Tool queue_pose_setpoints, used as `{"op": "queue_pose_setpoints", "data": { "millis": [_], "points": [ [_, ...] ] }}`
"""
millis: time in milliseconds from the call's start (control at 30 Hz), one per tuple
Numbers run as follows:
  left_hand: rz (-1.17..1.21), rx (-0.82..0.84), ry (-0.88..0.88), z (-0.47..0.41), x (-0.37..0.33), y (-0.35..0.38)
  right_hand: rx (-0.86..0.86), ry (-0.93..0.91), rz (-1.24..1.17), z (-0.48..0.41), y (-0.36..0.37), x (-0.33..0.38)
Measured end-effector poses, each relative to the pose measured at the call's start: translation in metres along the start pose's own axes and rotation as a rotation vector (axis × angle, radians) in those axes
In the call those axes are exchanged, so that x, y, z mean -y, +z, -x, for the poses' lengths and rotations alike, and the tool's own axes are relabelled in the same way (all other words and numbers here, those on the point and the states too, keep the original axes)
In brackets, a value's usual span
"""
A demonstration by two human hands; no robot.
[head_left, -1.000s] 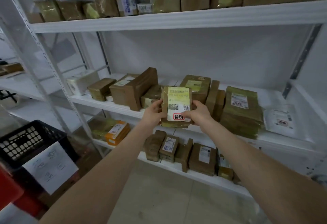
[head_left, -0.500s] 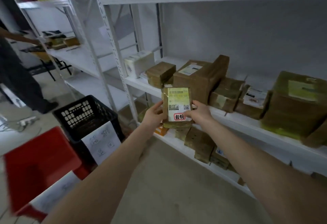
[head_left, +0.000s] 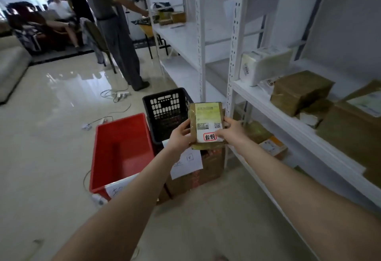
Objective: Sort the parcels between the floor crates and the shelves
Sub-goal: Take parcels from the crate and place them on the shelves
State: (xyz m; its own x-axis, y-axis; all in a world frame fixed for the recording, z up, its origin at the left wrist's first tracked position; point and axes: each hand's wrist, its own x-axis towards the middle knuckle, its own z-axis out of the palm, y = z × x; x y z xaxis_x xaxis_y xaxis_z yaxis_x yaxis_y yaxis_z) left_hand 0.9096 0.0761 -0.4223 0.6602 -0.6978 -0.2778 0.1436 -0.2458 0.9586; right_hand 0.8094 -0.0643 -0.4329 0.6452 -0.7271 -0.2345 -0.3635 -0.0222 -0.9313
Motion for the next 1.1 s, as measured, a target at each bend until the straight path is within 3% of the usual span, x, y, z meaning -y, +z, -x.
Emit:
{"op": "queue_pose_setpoints", "data": {
  "millis": [500, 800, 1100],
  "points": [
    [0.125, -0.240, -0.117, -0.171, 0.013, -0.116, 0.237, 0.057, 0.085, -0.213, 0.137, 0.029],
    [0.133, -0.186, -0.218, -0.354, 0.043, -0.188, 0.199, 0.166, 0.170, -0.386, 0.224, 0.020],
    [0.067, -0.126, -0.393, -0.521, 0.112, -0.206, 0.199, 0.250, 0.376, -0.524, 0.278, -0.049]
  ]
}}
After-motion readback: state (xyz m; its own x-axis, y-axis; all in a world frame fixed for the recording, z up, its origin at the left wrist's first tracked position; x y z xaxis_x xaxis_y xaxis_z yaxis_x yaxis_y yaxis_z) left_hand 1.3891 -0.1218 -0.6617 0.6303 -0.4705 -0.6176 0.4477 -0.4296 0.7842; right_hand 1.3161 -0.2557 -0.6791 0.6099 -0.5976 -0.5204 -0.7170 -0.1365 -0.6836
